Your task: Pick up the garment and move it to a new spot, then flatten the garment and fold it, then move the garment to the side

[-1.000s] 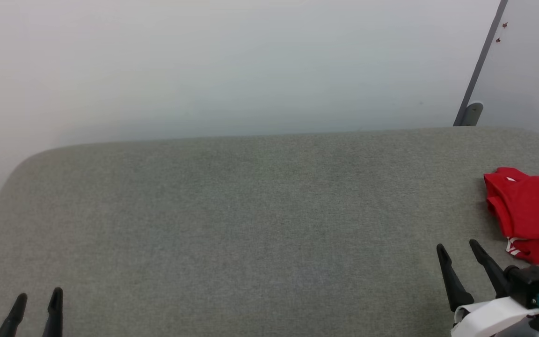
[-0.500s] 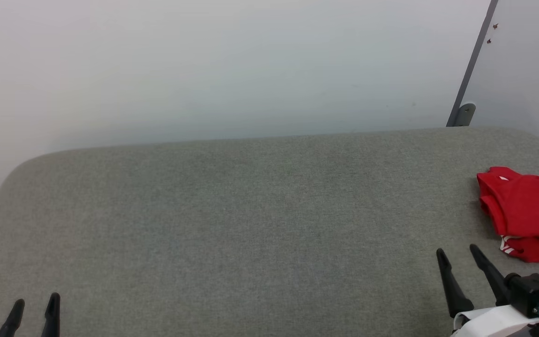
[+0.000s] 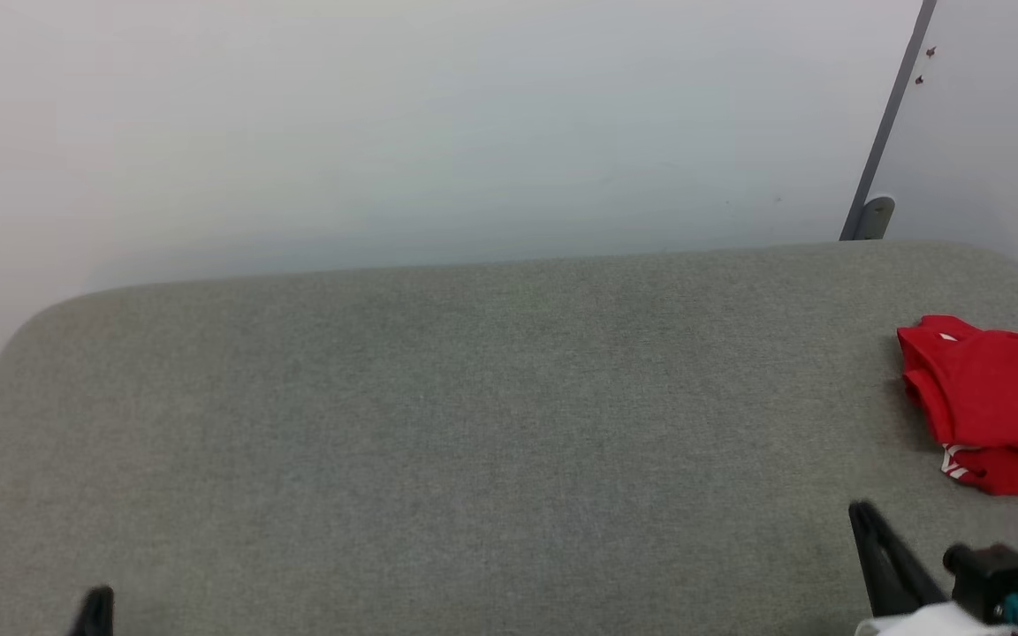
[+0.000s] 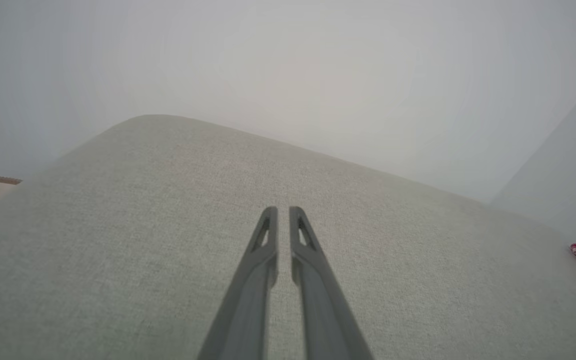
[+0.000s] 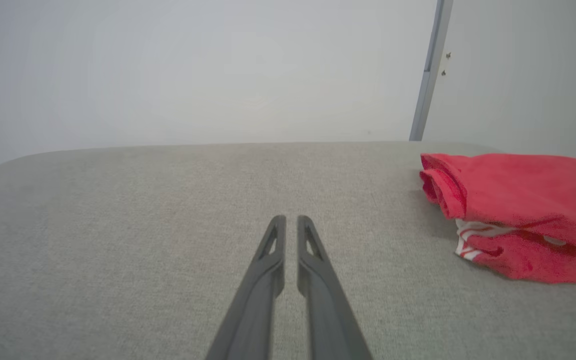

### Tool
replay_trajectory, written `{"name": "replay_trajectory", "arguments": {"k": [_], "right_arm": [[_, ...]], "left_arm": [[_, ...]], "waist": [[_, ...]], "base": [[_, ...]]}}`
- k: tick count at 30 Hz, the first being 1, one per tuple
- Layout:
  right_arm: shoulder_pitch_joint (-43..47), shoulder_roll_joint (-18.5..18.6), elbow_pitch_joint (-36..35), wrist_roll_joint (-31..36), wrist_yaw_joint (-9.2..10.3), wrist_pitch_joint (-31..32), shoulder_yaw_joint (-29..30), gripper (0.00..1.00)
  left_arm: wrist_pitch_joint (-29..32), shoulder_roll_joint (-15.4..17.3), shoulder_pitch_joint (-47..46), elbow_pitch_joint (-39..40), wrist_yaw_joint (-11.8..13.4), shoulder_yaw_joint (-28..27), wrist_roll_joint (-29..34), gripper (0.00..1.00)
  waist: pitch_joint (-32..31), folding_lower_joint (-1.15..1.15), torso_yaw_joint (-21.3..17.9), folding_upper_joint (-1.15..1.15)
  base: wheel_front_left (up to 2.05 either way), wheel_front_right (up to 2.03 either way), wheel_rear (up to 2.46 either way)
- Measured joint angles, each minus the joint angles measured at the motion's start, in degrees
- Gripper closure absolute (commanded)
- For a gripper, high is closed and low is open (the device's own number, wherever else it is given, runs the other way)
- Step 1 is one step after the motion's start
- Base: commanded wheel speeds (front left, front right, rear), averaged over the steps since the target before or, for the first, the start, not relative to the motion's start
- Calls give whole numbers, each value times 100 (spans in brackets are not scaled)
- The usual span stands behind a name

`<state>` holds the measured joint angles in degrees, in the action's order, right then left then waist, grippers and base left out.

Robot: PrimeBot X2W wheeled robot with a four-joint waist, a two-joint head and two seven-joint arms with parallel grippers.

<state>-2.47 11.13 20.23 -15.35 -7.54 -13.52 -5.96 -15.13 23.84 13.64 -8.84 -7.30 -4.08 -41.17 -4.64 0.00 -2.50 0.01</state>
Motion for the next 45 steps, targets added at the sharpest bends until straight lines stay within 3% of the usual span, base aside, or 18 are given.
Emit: {"name": "replay_trajectory", "arguments": {"k": [4, 45], "right_arm": [[144, -78, 135, -178, 0, 66, 5, 100], [-44, -421, -211, -3694, 0, 961, 575, 100]], "left_arm": [[58, -233, 37, -133, 0, 76, -103, 100], [1055, -1094, -874, -321, 0, -68, -2440, 100]], "waist": [[8, 0, 3, 0], [165, 0, 85, 0]], "base": [[0, 0, 0], [0, 0, 0]]}}
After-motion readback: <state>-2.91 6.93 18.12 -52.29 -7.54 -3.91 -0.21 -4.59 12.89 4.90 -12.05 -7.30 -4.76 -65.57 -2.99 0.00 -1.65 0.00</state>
